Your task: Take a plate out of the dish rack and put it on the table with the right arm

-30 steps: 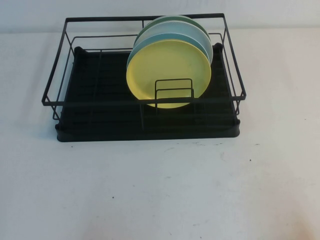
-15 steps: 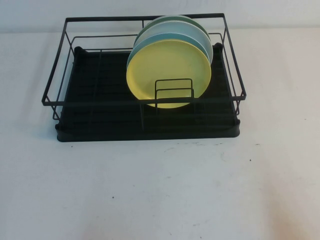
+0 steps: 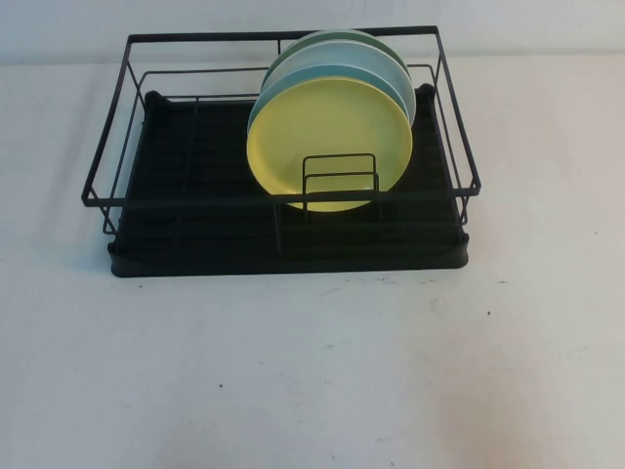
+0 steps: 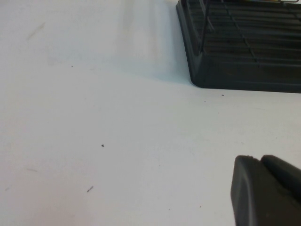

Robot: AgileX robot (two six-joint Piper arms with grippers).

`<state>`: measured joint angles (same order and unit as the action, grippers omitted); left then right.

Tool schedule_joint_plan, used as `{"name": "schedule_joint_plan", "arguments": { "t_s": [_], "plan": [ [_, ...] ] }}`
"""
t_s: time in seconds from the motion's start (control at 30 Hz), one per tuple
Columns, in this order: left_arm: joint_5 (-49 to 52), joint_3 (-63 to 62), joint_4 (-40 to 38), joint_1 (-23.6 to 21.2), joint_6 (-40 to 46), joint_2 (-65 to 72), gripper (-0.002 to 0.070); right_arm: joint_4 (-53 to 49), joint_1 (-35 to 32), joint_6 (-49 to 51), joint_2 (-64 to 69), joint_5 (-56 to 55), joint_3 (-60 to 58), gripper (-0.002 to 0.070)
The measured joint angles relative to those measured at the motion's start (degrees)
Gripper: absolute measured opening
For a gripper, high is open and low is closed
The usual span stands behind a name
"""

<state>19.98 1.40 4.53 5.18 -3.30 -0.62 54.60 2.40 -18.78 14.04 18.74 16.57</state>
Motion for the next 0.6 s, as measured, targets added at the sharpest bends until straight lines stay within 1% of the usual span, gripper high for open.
{"name": "schedule_joint_plan", "arguments": {
  "t_s": [0.1,0.2,0.3,0.47,0.6],
  "plan": [
    [0.00,0.00,0.00,0.00,0.00,0.00,-0.0004,-0.94,0.00,-7.85,13.03,7.08,7.24,-0.0018],
    [0.00,0.00,0.00,0.00,0.00,0.00,-0.0004,-0.56,0.00,-17.80,24.42,10.73,14.63,-0.0018],
    [0.00,0.00,0.00,0.00,0.00,0.00,-0.0004,0.72,0.00,-24.98,34.46,13.07,21.89,-0.0018],
    [0.00,0.00,0.00,0.00,0.00,0.00,-0.0004,4.00,0.81,-33.29,49.68,14.59,32.94,-0.0018],
    [0.00,0.00,0.00,0.00,0.00,0.00,-0.0004,4.44,4.56,-38.19,59.38,12.16,40.26,-0.0018]
  ]
}}
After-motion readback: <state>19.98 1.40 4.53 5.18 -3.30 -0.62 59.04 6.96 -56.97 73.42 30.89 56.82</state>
